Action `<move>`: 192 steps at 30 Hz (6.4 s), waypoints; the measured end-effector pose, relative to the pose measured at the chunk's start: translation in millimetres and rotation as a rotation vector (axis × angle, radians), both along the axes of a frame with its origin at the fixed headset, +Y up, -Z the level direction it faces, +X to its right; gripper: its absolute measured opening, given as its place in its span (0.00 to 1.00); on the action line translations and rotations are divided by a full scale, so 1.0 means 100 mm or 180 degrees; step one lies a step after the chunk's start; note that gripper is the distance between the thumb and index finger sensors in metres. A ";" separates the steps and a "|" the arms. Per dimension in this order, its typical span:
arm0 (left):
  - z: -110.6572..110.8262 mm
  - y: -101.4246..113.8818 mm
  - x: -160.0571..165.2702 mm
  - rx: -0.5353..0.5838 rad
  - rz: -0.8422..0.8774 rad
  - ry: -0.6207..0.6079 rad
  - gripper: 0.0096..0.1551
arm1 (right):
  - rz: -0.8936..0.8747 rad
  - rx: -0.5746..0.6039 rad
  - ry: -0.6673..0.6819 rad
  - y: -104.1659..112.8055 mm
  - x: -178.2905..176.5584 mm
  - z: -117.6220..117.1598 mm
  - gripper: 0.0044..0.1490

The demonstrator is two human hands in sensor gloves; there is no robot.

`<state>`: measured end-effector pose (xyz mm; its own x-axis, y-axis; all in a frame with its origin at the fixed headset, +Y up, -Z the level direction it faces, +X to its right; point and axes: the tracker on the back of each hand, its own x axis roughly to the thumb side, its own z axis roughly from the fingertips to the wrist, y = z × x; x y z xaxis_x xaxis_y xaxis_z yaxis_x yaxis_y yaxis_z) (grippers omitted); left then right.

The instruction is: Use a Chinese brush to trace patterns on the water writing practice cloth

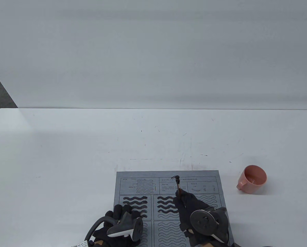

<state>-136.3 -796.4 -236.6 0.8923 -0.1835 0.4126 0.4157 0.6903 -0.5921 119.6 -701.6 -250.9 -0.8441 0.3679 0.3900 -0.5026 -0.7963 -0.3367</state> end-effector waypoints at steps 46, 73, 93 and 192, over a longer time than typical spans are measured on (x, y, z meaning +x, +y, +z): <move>0.00 0.00 0.00 0.0000 0.0000 0.0000 0.55 | -0.0850 -0.0092 0.0699 0.06 -0.13 0.15 0.24; 0.00 0.00 0.00 0.0000 0.0000 0.0000 0.55 | -0.0669 -0.0308 0.0655 -0.07 -0.23 0.05 0.24; 0.00 0.00 0.00 0.0000 0.0000 0.0000 0.55 | -0.0470 -0.0205 0.0576 -0.07 -0.23 0.07 0.24; 0.00 0.00 0.00 0.0000 0.0000 0.0000 0.55 | -0.0022 -0.0113 0.0144 -0.01 -0.08 0.08 0.23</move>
<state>-136.3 -796.6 -236.6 0.8922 -0.1834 0.4127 0.4157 0.6903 -0.5921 112.1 -702.7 -242.4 -0.8234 0.3879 0.4142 -0.5221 -0.8038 -0.2851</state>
